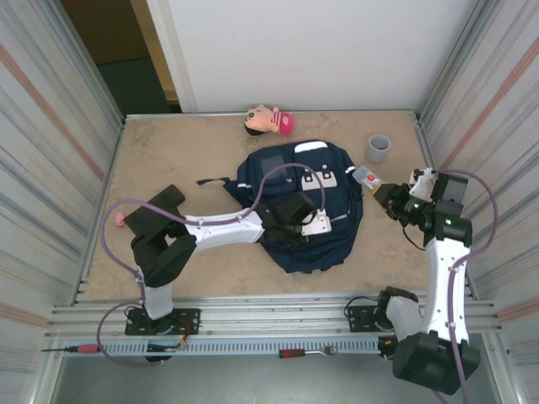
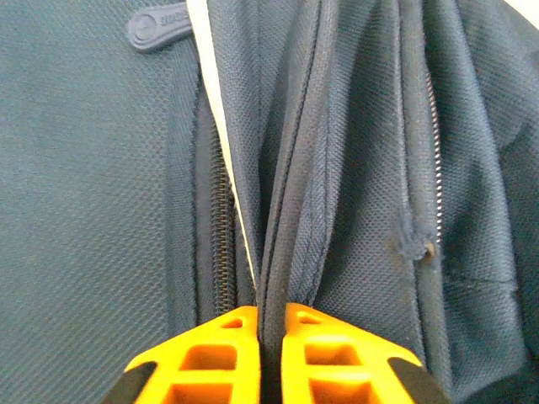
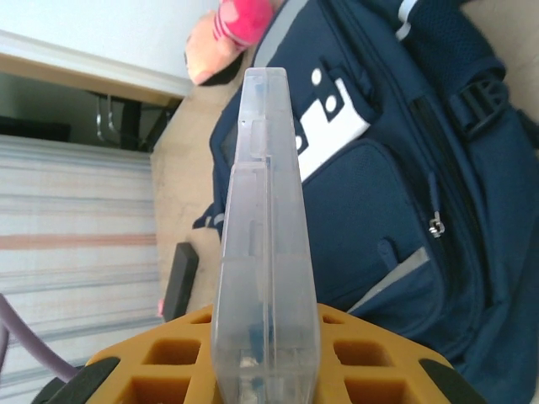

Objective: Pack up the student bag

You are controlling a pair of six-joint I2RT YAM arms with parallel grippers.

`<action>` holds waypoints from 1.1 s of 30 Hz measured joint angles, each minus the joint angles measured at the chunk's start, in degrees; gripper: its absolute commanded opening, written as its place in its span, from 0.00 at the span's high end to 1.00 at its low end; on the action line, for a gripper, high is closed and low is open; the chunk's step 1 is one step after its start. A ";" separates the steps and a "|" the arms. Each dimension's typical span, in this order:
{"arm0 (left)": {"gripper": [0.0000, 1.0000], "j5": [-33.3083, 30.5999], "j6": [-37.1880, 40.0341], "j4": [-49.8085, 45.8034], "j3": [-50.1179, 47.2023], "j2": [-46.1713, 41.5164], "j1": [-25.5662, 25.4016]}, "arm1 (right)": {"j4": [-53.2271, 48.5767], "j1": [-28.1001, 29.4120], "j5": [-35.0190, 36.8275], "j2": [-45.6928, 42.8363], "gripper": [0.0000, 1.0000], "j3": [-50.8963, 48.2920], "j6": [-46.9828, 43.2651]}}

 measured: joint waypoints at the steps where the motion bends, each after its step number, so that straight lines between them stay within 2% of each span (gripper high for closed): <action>1: 1.00 -0.57 -0.74 -0.07 0.00 -1.05 0.00 | -0.50 0.00 1.03 -1.25 0.95 0.55 0.02; 5: 1.00 -3.15 -3.89 -0.63 1.27 -5.35 0.13 | -3.13 0.00 4.24 -4.94 0.95 2.45 0.22; 8: 1.00 -4.63 -6.43 -2.64 6.12 -5.90 0.98 | -6.88 0.02 6.73 -6.45 0.96 2.64 0.15; 13: 1.00 -5.86 -12.76 -7.39 15.61 -5.03 4.61 | -14.78 0.22 10.27 -7.91 0.95 2.64 0.15; 17: 1.00 -5.07 -17.70 -9.49 20.39 -4.33 8.02 | -18.16 2.89 9.60 -9.03 0.95 2.32 0.39; 20: 1.00 -3.50 -20.17 -9.38 20.61 -4.33 9.29 | -14.69 8.20 7.10 -9.75 0.95 -1.16 3.87; 24: 1.00 -1.53 -22.36 -9.16 20.61 -4.33 9.51 | -3.72 20.48 8.35 -9.97 0.95 -8.76 12.33; 29: 1.00 1.14 -25.00 -8.81 20.61 -4.33 10.67 | 15.47 35.52 16.24 -5.62 0.95 -15.69 23.82; 33: 1.00 3.43 -26.75 -7.89 20.61 -4.33 12.24 | 28.61 43.54 23.80 3.34 0.95 -17.00 30.80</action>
